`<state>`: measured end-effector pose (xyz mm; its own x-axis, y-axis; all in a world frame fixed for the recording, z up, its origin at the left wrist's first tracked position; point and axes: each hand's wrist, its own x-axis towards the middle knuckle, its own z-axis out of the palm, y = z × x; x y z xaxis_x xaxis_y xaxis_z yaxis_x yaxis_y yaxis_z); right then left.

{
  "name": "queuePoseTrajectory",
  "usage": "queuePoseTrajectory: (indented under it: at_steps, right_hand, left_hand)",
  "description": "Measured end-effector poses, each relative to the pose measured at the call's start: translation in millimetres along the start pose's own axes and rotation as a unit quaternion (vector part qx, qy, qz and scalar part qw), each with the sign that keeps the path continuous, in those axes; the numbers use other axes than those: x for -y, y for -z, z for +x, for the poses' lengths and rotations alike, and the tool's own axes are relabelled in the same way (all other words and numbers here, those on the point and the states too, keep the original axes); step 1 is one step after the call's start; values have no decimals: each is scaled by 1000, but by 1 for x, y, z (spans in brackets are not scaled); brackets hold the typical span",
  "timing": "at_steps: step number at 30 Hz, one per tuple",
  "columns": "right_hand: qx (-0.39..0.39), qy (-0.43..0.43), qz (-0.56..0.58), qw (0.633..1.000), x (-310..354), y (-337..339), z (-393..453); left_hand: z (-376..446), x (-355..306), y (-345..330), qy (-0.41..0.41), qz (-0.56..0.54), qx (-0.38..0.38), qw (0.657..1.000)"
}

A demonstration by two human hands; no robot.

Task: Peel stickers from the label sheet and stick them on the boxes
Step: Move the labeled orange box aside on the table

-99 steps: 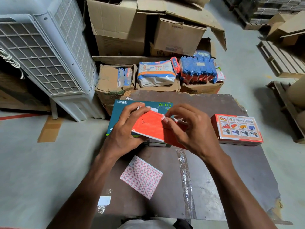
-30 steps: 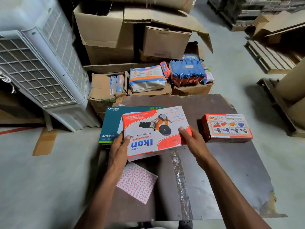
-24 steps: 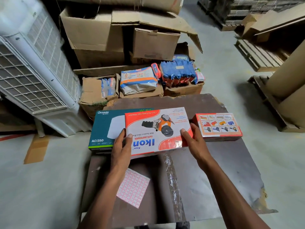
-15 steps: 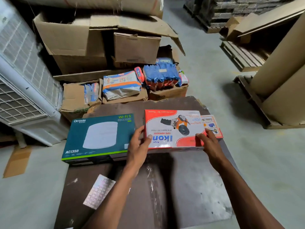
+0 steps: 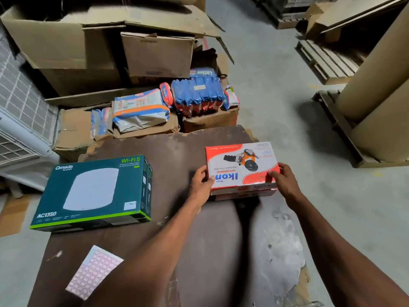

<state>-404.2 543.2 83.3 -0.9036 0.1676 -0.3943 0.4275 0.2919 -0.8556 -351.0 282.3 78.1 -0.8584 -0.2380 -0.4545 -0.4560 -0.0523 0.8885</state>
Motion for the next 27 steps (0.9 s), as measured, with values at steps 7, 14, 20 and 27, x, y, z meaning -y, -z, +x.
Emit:
queuePoseTrajectory:
  at_steps: [7,14,20,27]
  right_hand:
    - [15,-10,-6,1000,-18,2,31]
    - [20,4,-10,1000,-21,3,30]
    - [12,-6,-14,1000,-22,4,26]
    - [-7,-18,-37,999,-21,7,19]
  left_hand:
    - [28,15,-22,12,39,-35,999]
    - [30,24,-23,5,61,-37,997]
    - [32,27,-25,4,79,-21,997]
    - [29,30,-21,39,132,-2,991]
